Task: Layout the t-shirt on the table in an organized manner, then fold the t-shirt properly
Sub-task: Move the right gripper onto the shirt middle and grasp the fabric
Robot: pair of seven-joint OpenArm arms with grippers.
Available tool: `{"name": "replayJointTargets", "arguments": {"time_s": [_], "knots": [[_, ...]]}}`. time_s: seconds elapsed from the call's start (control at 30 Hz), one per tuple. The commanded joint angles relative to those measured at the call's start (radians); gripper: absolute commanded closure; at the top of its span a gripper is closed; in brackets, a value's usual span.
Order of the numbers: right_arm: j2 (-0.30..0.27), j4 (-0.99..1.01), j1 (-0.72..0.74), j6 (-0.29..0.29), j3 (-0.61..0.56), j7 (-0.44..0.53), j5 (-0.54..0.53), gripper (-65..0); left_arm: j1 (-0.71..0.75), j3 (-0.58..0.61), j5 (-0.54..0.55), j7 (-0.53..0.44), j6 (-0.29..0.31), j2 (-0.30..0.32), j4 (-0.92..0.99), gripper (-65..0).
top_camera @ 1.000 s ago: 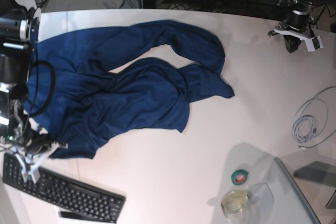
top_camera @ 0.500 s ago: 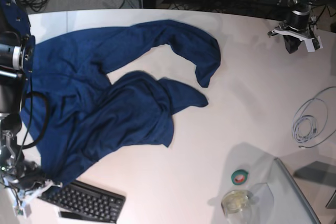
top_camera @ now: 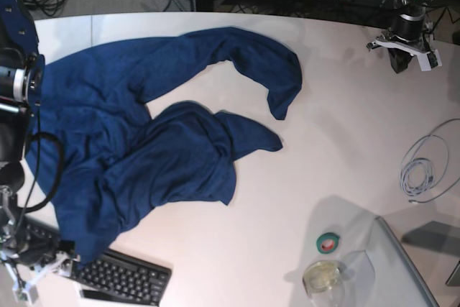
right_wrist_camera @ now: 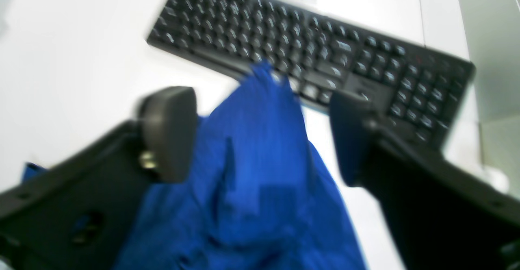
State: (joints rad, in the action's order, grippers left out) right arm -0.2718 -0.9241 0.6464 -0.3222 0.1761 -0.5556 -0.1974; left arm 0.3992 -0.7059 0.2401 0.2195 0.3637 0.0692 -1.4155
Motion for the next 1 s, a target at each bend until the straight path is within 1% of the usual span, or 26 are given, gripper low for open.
{"name": "replayJointTargets", "arguments": {"time_s": [0.0,0.07,0.13,0.17,0.23,0.3,0.4,0.47,0.53,0.6,0.63,0.7,0.77,0.83,0.9,0.97], "knots": [[-0.024,-0.060,0.025,-0.001,0.009,0.002,-0.012,-51.3,0.004,-0.005,0.009,-0.025,-0.004,0.014,-0.012,0.0],[-0.022,-0.171,-0.060,-0.004,0.003,-0.091,-0.014,-49.2,0.004,-0.005,0.009,-0.025,-0.004,0.014,-0.012,0.0],[0.004,-0.292,-0.173,-0.012,-0.037,-0.143,-0.014,-46.7,0.004,-0.005,0.009,-0.025,-0.004,0.016,-0.012,0.0],[0.018,-0.350,-0.238,-0.028,-0.079,-0.142,-0.014,-45.5,0.000,-0.005,0.009,-0.025,-0.004,0.016,-0.012,0.0],[0.027,-0.445,-0.357,-0.047,-0.143,-0.142,-0.012,-43.5,-0.004,-0.005,0.009,-0.025,-0.004,0.017,-0.014,0.0],[0.045,-0.543,-0.463,-0.048,-0.200,-0.142,-0.012,-41.6,-0.006,-0.002,0.009,-0.025,-0.004,0.017,-0.017,0.0],[0.085,-0.697,-0.587,-0.045,-0.286,-0.143,-0.010,-40.5,-0.007,0.001,0.009,-0.025,-0.004,0.017,-0.017,0.0],[0.099,-0.746,-0.610,-0.044,-0.339,-0.143,-0.010,-40.5,-0.007,0.001,0.009,-0.025,-0.004,0.017,-0.017,0.0],[0.127,-0.726,-0.604,-0.038,-0.379,-0.148,-0.010,-40.5,-0.007,0.001,0.012,-0.025,-0.004,0.017,-0.017,0.0],[0.151,-0.698,-0.589,-0.004,-0.395,-0.151,-0.010,-40.5,-0.007,0.001,0.012,-0.025,-0.002,0.017,-0.015,0.0],[0.157,-0.705,-0.597,0.008,-0.402,-0.152,-0.010,-40.5,-0.006,-0.002,0.012,-0.025,-0.002,0.017,-0.017,0.0],[0.170,-0.737,-0.603,0.016,-0.459,-0.152,-0.010,-40.5,0.000,-0.005,0.014,-0.030,-0.002,0.019,-0.014,0.0],[0.174,-0.731,-0.566,0.021,-0.525,-0.151,-0.010,-40.5,0.002,-0.007,0.014,-0.030,-0.002,0.019,-0.012,0.0],[0.213,-0.634,-0.504,0.050,-0.559,-0.151,-0.010,-40.5,0.016,-0.007,0.014,-0.032,-0.002,0.019,-0.012,0.0],[0.256,-0.517,-0.445,0.094,-0.557,-0.151,-0.010,-40.5,0.028,-0.007,0.015,-0.032,-0.001,0.019,-0.020,0.0],[0.285,-0.467,-0.422,0.122,-0.562,-0.151,-0.014,-40.5,0.031,-0.007,0.014,-0.032,-0.001,0.019,-0.023,0.0]]}}
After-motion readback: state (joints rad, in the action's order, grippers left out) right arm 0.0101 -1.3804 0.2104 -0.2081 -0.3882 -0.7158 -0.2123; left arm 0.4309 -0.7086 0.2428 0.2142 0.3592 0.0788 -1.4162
